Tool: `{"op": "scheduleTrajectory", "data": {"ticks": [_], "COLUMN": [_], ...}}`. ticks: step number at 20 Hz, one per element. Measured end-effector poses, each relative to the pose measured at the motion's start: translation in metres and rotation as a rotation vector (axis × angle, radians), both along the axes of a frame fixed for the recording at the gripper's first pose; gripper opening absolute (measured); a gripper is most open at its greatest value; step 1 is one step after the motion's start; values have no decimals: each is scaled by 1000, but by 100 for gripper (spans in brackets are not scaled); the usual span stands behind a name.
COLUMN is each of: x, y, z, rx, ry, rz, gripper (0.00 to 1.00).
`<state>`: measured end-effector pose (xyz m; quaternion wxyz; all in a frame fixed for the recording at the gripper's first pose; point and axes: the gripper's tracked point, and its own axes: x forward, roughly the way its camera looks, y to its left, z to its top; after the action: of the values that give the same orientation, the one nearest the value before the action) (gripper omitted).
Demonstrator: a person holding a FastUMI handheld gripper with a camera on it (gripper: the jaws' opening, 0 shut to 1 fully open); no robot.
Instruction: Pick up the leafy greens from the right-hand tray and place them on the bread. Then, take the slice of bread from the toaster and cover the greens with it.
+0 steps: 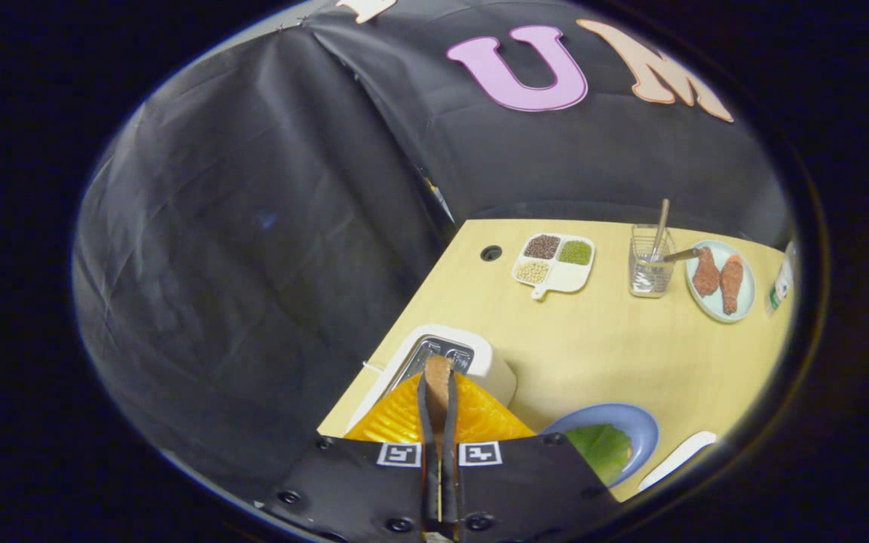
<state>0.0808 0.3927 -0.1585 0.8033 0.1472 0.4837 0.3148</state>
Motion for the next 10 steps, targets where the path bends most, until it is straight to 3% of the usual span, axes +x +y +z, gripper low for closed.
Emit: {"op": "scheduleTrajectory", "data": {"ticks": [10], "x": [2], "y": [-40], "z": [6], "rx": [20], "ry": [-16], "rz": [-35], "gripper": [4]}}
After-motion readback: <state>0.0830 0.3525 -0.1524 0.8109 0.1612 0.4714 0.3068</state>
